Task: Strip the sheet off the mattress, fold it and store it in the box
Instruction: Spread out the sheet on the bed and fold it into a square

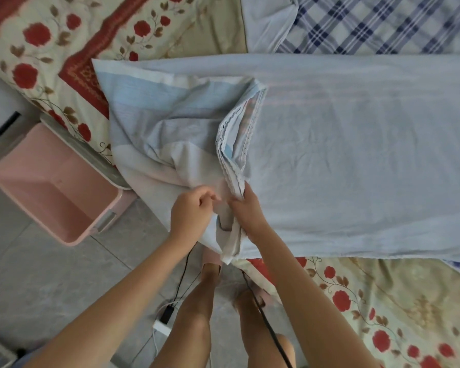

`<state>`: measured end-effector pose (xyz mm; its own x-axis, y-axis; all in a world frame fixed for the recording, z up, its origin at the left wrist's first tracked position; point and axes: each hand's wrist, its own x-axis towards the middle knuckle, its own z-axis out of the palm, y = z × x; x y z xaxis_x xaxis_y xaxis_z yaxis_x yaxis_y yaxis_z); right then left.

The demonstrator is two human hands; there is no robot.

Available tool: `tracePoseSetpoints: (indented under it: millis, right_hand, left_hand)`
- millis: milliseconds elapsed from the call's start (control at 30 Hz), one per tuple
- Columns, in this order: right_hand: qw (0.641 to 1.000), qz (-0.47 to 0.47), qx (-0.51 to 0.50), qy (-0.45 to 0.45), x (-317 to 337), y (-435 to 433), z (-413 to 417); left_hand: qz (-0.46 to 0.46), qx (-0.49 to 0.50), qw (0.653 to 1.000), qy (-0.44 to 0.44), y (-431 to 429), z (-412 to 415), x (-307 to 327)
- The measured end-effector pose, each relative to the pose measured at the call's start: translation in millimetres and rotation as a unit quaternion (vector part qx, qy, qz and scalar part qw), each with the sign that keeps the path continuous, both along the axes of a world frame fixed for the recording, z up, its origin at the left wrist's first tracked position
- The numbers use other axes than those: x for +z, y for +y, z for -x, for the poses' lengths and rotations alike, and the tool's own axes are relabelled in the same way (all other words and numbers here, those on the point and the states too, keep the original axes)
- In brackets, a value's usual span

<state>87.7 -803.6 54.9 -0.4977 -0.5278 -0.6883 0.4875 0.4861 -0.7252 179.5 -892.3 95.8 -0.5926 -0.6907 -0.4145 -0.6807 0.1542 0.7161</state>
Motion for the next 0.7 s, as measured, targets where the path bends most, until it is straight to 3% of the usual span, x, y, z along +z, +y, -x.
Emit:
tracePoseSetpoints:
  millis: [67, 133, 267, 367, 433, 533, 600, 700]
  right_hand:
    - [0.994, -0.01, 0.052, 0.094, 0, -1, -9]
    - [0.975, -0.031, 0.13, 0.179, 3, -4, -15]
    - [0.913, -0.072, 0.27, 0.298, 4, -11, -25]
    - [0.883, -0.087, 0.308, 0.342, 0, -12, -21]
    - [0.872, -0.076, 0.32, 0.364, 1, -9, -16]
    - [0.872, -0.058, 0.338, 0.349, -1, 3, 1]
    - [0.906, -0.053, 0.32, 0.271, 0, 19, 13]
    - [0.968, -0.054, 0.196, 0.147, 8, 54, 56]
  left_hand:
    - [0.082, -0.012, 0.996, -0.024, -25, 30, -3]
    - [0.1, -0.074, 0.987, -0.1, -46, 73, -16]
    - [-0.01, -0.14, 0.968, -0.207, -56, 145, -51]
    - [0.126, -0.279, 0.908, -0.285, -48, 166, -82]
    - [0.234, -0.304, 0.882, -0.274, -48, 172, -92]
    - [0.242, -0.258, 0.91, -0.217, -66, 187, -93]
    - [0.17, -0.207, 0.944, -0.193, -79, 194, -83]
    - [0.07, -0.084, 0.986, -0.127, -91, 223, -44]
